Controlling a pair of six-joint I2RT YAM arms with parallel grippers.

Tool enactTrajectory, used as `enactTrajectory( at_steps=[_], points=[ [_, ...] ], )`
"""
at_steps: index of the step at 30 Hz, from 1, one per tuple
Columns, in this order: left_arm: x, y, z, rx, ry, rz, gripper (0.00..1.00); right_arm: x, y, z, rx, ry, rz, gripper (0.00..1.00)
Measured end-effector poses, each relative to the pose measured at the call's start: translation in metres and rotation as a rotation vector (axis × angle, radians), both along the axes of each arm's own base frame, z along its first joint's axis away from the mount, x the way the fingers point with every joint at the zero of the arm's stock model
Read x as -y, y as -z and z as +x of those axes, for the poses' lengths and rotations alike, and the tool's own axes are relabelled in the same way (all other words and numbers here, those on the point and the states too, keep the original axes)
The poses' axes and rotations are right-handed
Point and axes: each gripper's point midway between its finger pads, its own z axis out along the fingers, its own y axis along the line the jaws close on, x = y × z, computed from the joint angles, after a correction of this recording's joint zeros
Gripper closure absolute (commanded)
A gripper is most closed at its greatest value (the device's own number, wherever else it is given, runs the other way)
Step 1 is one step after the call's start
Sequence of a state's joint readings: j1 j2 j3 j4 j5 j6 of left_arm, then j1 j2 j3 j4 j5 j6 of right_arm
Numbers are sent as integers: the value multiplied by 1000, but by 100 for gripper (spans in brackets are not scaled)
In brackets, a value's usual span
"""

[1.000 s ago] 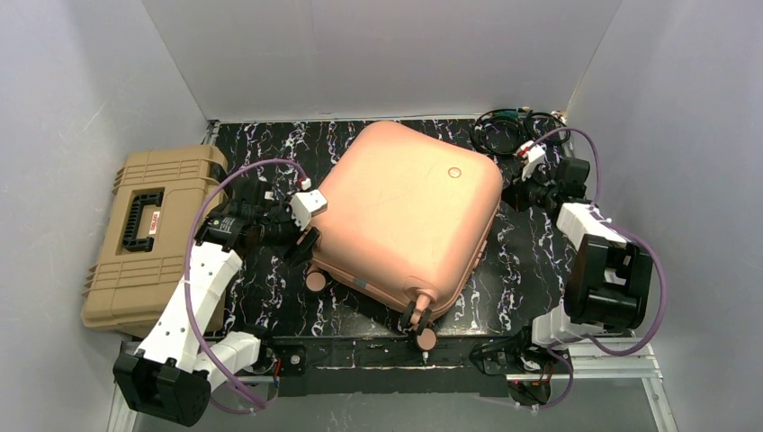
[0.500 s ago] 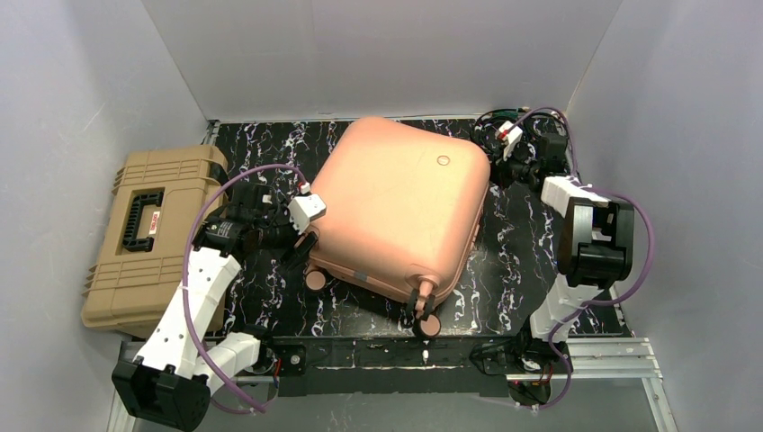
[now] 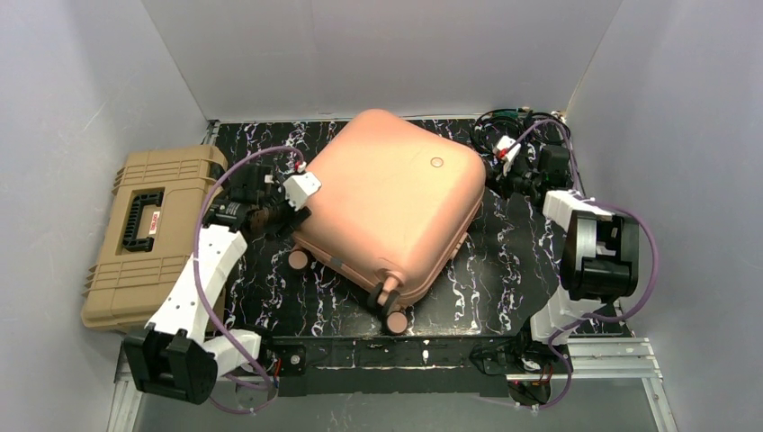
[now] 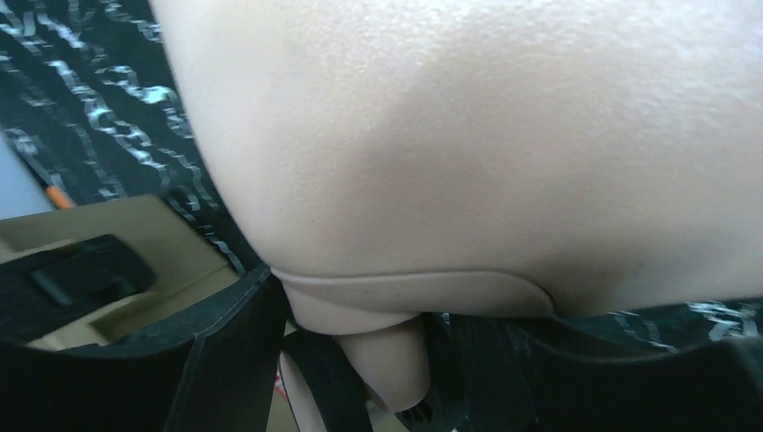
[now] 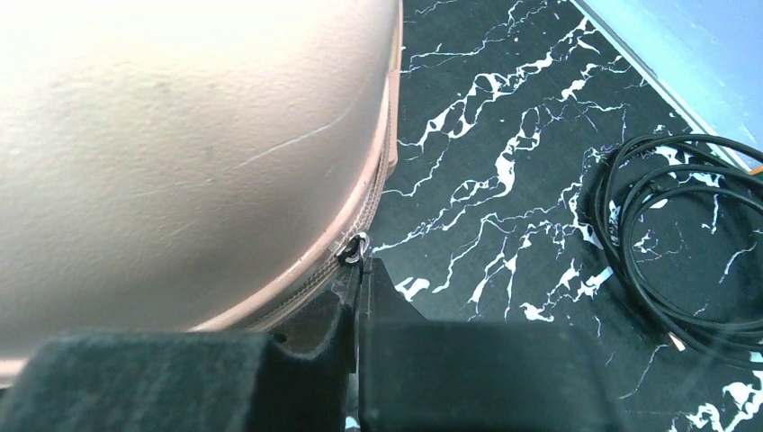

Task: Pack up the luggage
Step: Zip the luggage at the center of the board.

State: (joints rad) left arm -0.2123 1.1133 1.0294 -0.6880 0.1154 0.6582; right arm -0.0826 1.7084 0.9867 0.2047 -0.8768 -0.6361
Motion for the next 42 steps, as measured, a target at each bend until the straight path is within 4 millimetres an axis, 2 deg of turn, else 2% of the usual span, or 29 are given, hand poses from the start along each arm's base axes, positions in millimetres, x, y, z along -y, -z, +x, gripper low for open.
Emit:
enactTrajectory(
  at_steps=[2, 6, 8, 11, 13, 15, 17, 21, 22, 23, 25, 26, 27, 29, 31, 33, 36, 40, 42],
  points=[
    [-12, -2, 15, 16, -12, 47, 83, -1, 0, -9, 17, -3, -14, 99],
    [-24, -4, 40, 21, 5, 112, 73, 0, -4, -23, 62, 17, -58, 99],
    [-28, -5, 50, 21, 14, 128, 61, 0, -4, -28, 76, 34, -81, 99],
    [-33, -7, 64, 19, 21, 137, 21, 0, -5, -36, 95, 77, -121, 99],
    [-40, -11, 71, 14, -20, 128, 3, 0, -5, -40, 97, 101, -131, 99],
    [-44, -21, 77, 26, -54, 103, 2, -3, -5, -45, 84, 111, -120, 99],
    [-40, -43, 77, 51, -56, 34, 2, -6, -5, -49, 72, 113, -108, 99],
    [-27, -111, 76, 202, -39, -87, 2, -11, -5, -50, 61, 119, -89, 99],
    [-23, -137, 78, 263, -40, -124, 2, -12, -5, -50, 59, 121, -84, 99],
    [-21, -152, 81, 301, -42, -145, 2, -12, -5, -50, 58, 123, -82, 99],
    [-17, -186, 94, 371, -62, -190, 2, -12, -5, -50, 57, 125, -76, 99],
    [-16, -203, 109, 409, -80, -213, 2, -12, -4, -51, 56, 126, -74, 99],
    [-16, -212, 122, 434, -100, -224, 2, -12, -4, -51, 56, 125, -73, 99],
    [-21, -219, 160, 459, -161, -238, 2, -13, -5, -52, 60, 121, -72, 99],
    [-26, -208, 206, 457, -233, -231, 2, -14, -5, -56, 58, 112, -70, 99],
    [-33, -178, 245, 427, -302, -191, 2, -15, -5, -59, 49, 102, -67, 99],
    [-35, -110, 296, 354, -389, -81, 2, -18, -5, -66, 47, 82, -60, 99],
    [-19, -36, 326, 277, -415, 45, 2, -22, -4, -71, 43, 58, -49, 99],
    [-8, -13, 329, 249, -402, 78, 2, -23, -4, -73, 44, 48, -45, 99]
  ],
)
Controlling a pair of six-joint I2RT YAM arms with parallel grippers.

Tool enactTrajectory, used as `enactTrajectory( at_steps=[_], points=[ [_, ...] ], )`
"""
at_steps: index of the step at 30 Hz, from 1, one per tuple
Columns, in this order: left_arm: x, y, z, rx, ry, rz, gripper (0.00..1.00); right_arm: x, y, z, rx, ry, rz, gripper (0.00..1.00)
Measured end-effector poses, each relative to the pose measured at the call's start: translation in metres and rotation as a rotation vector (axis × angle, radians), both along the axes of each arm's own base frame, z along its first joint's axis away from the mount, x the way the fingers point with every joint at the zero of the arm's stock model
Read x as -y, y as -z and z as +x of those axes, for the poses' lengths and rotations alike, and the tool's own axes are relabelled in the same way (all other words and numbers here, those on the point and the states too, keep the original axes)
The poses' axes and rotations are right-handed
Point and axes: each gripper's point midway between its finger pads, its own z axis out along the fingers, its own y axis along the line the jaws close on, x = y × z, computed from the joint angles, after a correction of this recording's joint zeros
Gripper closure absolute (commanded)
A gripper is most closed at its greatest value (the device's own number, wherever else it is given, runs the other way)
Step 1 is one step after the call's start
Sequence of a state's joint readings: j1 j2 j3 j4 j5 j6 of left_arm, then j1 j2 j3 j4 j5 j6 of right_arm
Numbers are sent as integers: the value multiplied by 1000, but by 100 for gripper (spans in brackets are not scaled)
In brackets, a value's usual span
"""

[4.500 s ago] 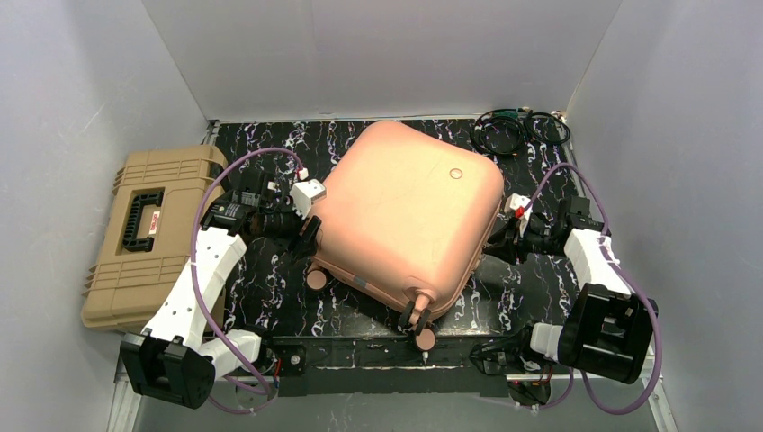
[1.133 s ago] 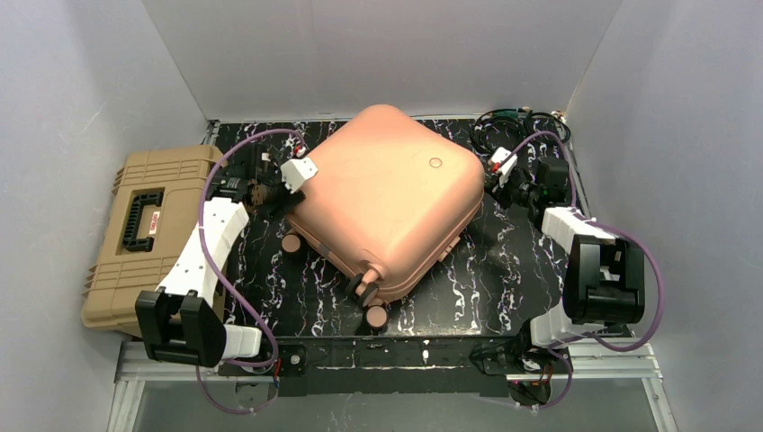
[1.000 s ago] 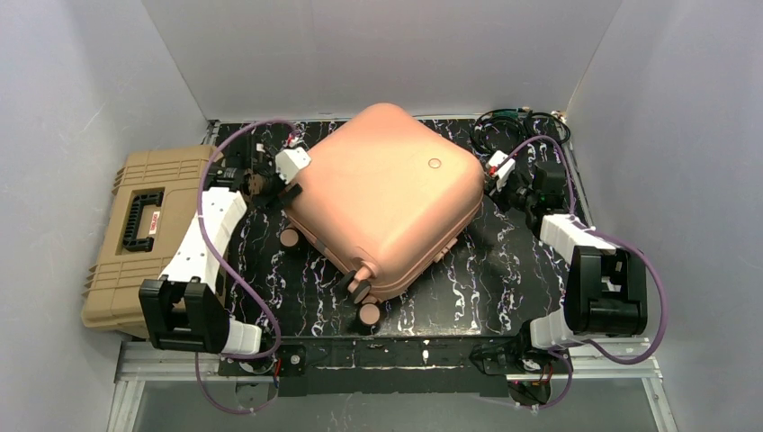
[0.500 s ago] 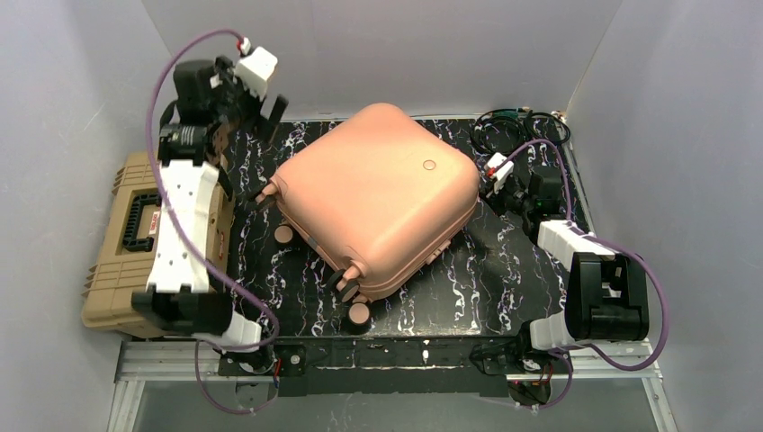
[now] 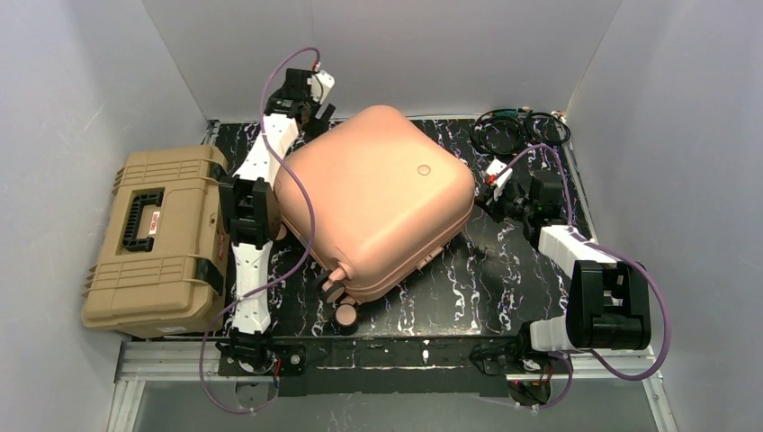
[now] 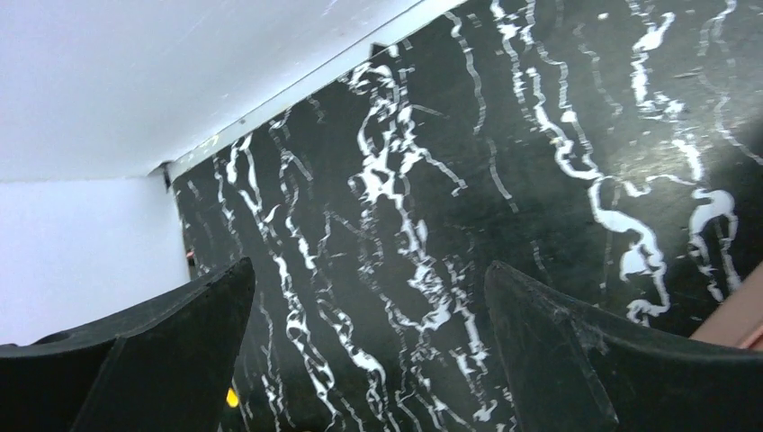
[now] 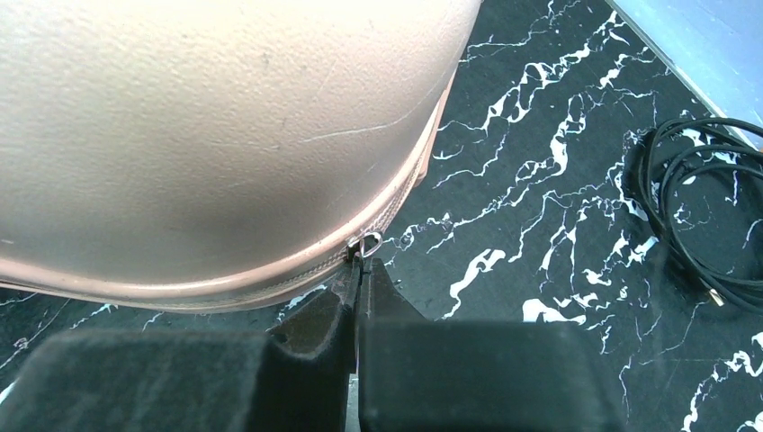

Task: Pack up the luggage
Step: Zip the luggage at the center of the board.

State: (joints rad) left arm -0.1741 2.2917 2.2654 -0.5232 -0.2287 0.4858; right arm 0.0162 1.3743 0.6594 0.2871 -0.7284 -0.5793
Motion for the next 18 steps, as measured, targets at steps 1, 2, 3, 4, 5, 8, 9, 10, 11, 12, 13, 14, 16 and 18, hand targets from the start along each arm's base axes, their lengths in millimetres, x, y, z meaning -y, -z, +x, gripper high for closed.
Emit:
enactTrajectory(
  at_steps=[1, 2, 3, 4, 5, 8, 9, 10, 11, 12, 13, 14, 16, 18],
  points=[
    [6, 7, 1, -9, 9, 6, 2, -1, 0, -1, 1, -6, 1, 99],
    [12, 10, 2, -14, 20, 10, 2, -1, 0, -1, 2, -11, 0, 99],
    [19, 11, 3, -10, 33, 13, 2, -2, 0, -2, 7, -20, -4, 99],
    [26, 10, 3, -7, 46, 15, 2, -2, 0, -3, 10, -29, -7, 99],
    [31, 8, 4, 0, 59, 15, 2, -3, 0, -5, 11, -38, -11, 99],
    [49, -2, 9, 35, 110, 11, 2, -4, -1, -14, 8, -65, -24, 99],
    [55, -3, 10, 40, 132, 5, 2, -4, -2, -18, 1, -70, -26, 99],
    [59, -1, 10, 39, 152, 3, 2, -5, -2, -22, -8, -75, -26, 99],
    [62, 2, 10, 34, 169, 3, 2, -5, -2, -26, -20, -76, -26, 99],
    [65, 7, 9, 26, 189, 8, 2, -5, -2, -28, -29, -77, -25, 99],
    [68, 11, 8, 18, 210, 10, 2, -4, -2, -31, -38, -76, -23, 99],
    [71, 16, 7, 8, 229, 12, 2, -2, -2, -33, -49, -73, -20, 99],
    [75, 25, 5, -14, 266, 8, 2, 3, -2, -36, -68, -66, -5, 99],
    [81, 33, 2, -35, 310, 1, 3, 7, -1, -39, -90, -63, 16, 99]
  ],
)
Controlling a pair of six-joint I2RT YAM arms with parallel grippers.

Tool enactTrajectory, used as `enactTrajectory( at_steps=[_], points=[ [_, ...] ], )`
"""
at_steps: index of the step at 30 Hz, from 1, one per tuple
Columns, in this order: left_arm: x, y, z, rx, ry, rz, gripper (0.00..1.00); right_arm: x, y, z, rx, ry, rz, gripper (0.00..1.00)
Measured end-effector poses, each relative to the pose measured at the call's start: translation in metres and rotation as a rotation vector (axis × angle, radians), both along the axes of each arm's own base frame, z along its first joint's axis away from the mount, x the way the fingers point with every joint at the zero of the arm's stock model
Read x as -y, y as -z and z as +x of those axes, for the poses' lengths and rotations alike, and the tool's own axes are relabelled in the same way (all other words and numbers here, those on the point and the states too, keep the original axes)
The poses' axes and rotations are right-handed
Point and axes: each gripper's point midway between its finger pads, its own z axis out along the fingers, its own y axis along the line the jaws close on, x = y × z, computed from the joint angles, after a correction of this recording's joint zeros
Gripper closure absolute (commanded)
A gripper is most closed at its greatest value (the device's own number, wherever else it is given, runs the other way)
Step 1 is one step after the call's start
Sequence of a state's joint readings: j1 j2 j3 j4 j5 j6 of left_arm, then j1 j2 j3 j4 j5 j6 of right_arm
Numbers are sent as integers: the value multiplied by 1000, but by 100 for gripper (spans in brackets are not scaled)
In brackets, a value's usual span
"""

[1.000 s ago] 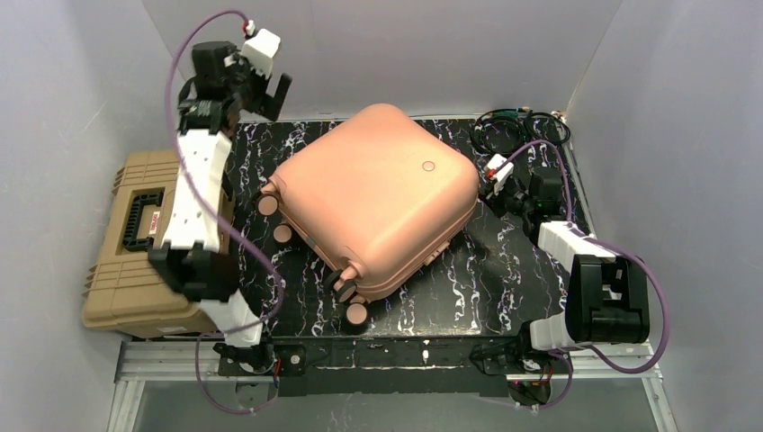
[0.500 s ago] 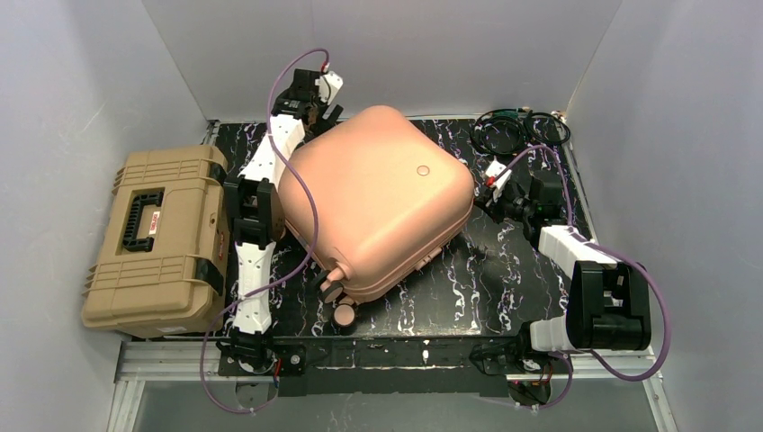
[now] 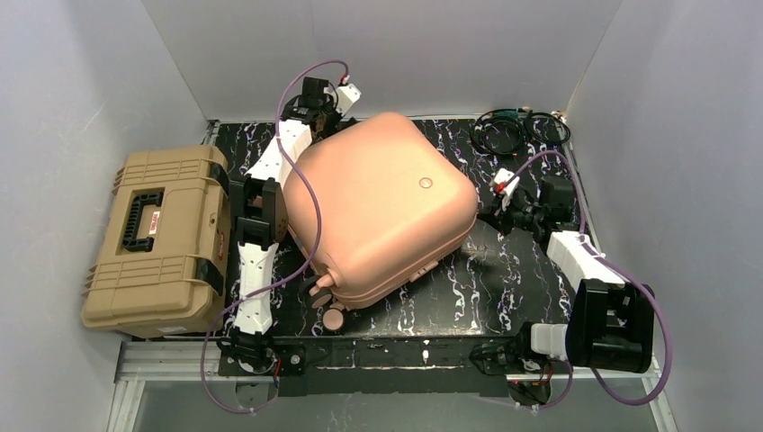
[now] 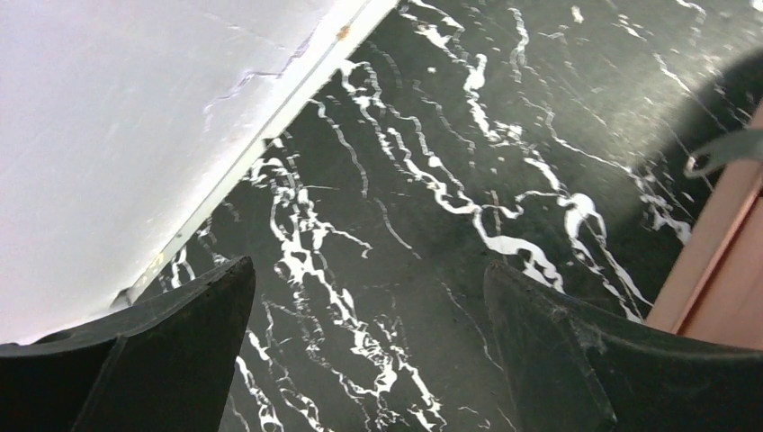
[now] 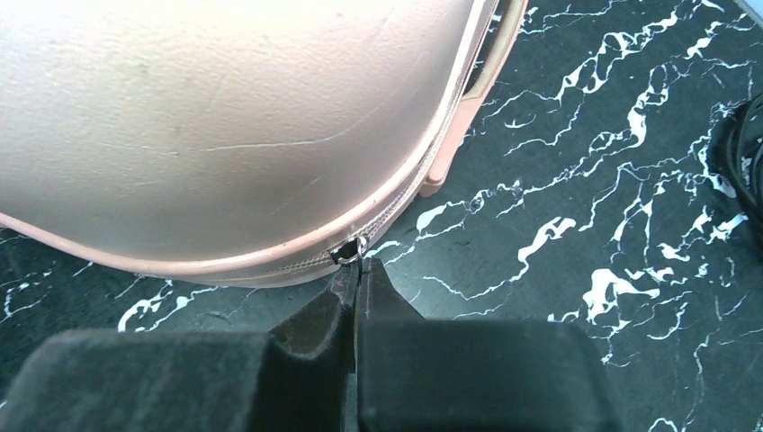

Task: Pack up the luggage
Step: Zip the luggage at the center of the board.

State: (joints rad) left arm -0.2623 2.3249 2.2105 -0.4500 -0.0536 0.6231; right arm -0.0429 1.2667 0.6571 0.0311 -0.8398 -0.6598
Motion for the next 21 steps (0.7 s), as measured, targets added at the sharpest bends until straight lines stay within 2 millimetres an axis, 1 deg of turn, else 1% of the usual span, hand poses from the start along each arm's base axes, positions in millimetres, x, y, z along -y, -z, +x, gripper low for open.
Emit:
enactTrajectory(
  at_steps=[3, 6, 12, 15, 19, 21],
  points=[
    [9, 9, -6, -33, 69, -14, 5, 5, 1, -4, -22, -1, 21, 99],
    [18, 13, -10, -55, 130, -30, 7, 9, 2, -1, -23, -9, 24, 99],
    [32, 20, -21, -104, 190, -78, 10, 14, 1, 24, -39, -4, 31, 99],
    [41, 24, -26, -121, 216, -103, 11, 17, -1, 32, -25, 16, 25, 99],
    [57, 28, -33, -143, 257, -139, 11, 16, -1, 41, -13, 23, 22, 99],
    [70, 29, -39, -154, 286, -154, 11, 11, -1, 51, -10, 6, 25, 99]
  ],
)
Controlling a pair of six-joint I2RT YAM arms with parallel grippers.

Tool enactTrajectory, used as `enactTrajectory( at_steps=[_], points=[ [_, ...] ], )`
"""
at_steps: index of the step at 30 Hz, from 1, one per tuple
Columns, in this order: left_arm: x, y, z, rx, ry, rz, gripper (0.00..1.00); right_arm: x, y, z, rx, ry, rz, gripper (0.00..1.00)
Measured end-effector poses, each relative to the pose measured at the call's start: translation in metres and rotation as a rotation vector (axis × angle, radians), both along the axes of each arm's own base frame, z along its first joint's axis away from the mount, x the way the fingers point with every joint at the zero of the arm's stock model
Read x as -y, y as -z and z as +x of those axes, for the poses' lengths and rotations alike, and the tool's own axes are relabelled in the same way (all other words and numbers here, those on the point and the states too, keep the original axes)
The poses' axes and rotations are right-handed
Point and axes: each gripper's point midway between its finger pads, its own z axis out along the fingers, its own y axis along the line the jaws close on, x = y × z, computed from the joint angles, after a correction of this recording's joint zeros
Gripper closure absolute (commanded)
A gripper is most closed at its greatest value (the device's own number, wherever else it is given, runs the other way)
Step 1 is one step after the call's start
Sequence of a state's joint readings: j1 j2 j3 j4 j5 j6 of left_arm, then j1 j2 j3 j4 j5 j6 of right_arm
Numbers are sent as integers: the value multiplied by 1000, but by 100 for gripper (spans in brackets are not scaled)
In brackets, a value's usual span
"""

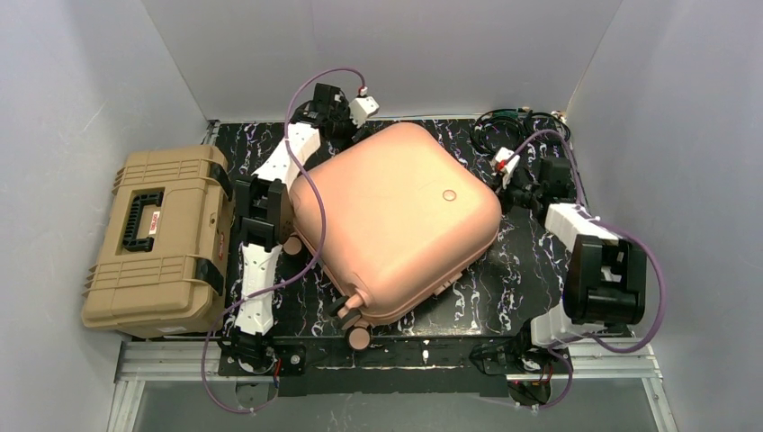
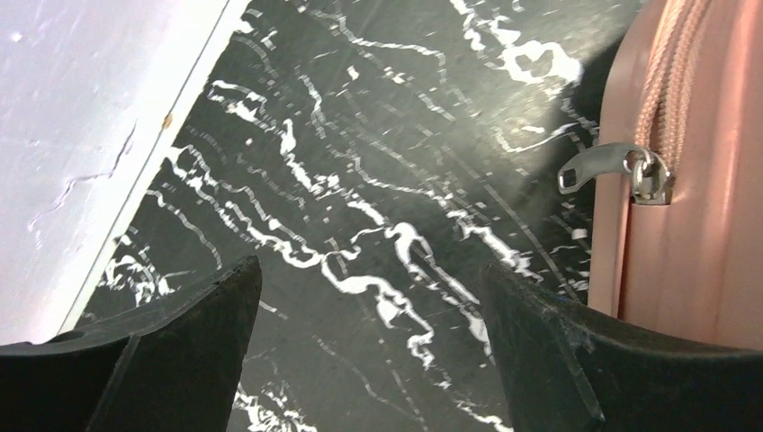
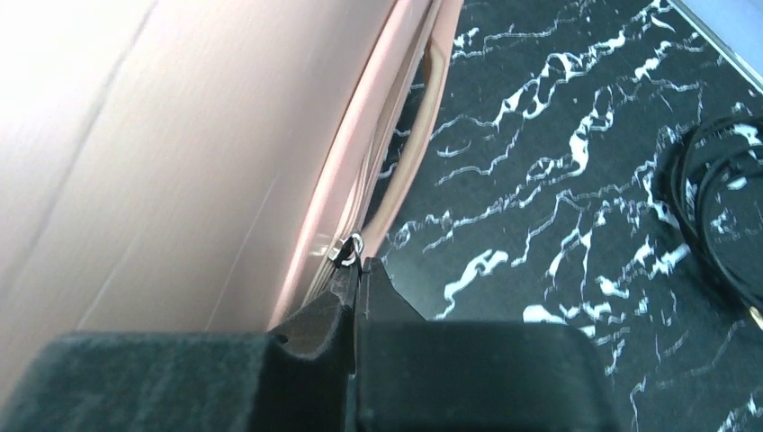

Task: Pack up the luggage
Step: Zip the luggage at the center of the board.

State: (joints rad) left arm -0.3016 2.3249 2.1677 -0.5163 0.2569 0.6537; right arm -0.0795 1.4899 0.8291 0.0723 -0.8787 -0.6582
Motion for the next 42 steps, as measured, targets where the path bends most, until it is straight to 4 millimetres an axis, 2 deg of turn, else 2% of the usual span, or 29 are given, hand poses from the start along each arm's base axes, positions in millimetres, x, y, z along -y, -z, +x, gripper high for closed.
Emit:
enactTrajectory(
  at_steps=[4, 9, 11, 13, 15, 22, 25, 27, 29, 31, 33, 35, 36, 38, 39, 41, 42],
  points=[
    [21, 1, -10, -16, 45, -15, 11, -15, 3, 20, 3, -46, 11, 99],
    [41, 0, -18, -14, 84, -22, 11, -48, 3, 56, 37, -103, -7, 99],
    [42, 1, -19, -19, 86, -24, 10, -55, 5, 69, 33, -103, -5, 99],
    [46, 1, -21, -23, 93, -31, 3, -70, 1, 89, 54, -107, -1, 99],
    [46, 0, -20, -21, 73, -27, 2, -78, 1, 103, 41, -82, 3, 99],
    [37, -10, -16, -7, -71, -4, 2, -80, 2, 119, 13, 6, 15, 99],
    [24, -38, -17, 0, -136, -37, 2, -78, 3, 122, 2, 40, 13, 99],
    [8, -76, -26, 25, -174, -71, 2, -76, 4, 122, -14, 59, 22, 99],
    [-14, -123, -37, 83, -215, -108, 2, -76, 4, 123, -32, 79, 36, 99],
    [-54, -183, -61, 179, -277, -143, 2, -74, 5, 123, -51, 100, 52, 99],
    [-98, -238, -101, 290, -345, -162, 2, -73, 6, 123, -64, 121, 70, 99],
    [-133, -270, -145, 377, -394, -157, 2, -71, 6, 123, -72, 138, 86, 99],
    [-142, -277, -171, 405, -397, -150, 2, -70, 6, 123, -76, 148, 93, 99],
    [-145, -270, -217, 416, -356, -132, 2, -64, 6, 122, -83, 171, 100, 99],
    [-143, -259, -235, 406, -327, -123, 2, -59, 6, 122, -85, 185, 103, 99],
    [-141, -221, -262, 338, -275, -90, 2, -45, 6, 121, -92, 215, 111, 99],
    [-141, -196, -272, 280, -258, -68, 2, -37, 6, 121, -93, 233, 113, 99]
  ],
)
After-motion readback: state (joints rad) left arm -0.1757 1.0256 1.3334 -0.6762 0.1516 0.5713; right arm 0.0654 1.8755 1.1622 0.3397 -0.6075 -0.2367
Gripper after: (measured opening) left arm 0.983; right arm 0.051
